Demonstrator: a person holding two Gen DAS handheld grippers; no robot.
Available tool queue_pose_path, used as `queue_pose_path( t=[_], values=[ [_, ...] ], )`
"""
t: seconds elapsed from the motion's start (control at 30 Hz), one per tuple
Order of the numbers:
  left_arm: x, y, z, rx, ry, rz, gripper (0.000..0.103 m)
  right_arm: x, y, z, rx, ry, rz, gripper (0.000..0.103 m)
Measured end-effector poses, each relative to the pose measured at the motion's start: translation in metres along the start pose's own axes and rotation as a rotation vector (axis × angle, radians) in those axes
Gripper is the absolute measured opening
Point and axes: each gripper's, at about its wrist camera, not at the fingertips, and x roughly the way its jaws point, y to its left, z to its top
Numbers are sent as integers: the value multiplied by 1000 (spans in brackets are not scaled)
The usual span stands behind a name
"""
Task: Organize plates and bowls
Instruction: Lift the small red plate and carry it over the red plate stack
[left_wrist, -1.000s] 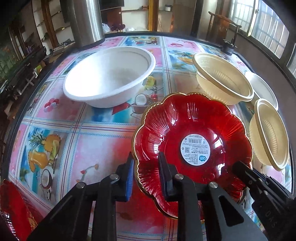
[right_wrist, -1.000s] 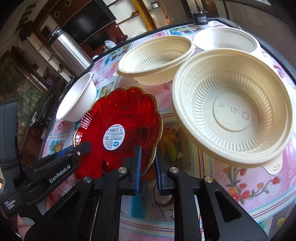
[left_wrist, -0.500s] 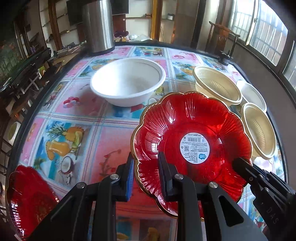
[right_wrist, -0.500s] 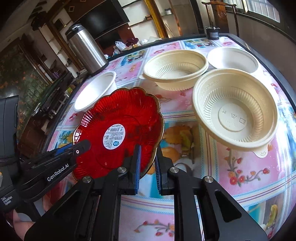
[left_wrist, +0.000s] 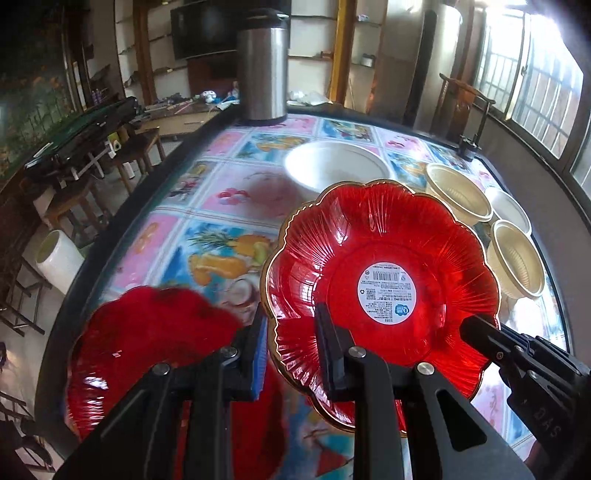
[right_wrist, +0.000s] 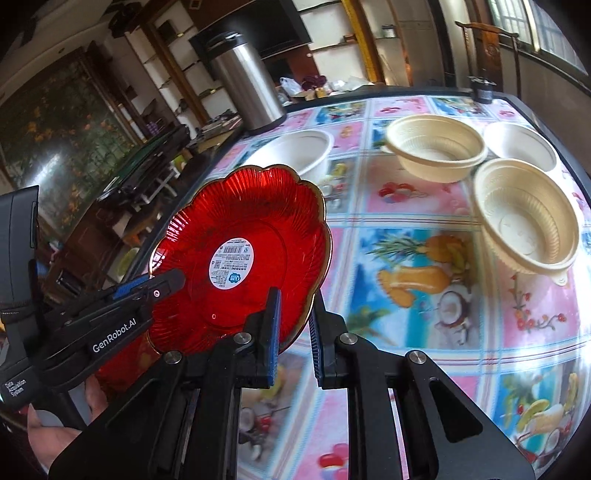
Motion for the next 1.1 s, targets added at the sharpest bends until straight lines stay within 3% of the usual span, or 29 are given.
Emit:
queue_pose_path(
  t=[0.4, 0.67, 1.1],
  values=[
    [-25, 74, -32, -100, -12, 74, 23, 18, 78, -28, -116, 59, 88, 15],
    [-28, 98, -48, -117, -8, 107, 23, 31, 101, -41, -156, 97, 101, 15],
    [-8, 131, -71, -152, 74, 138, 23, 72, 126, -53, -228, 212, 88, 16]
  ],
)
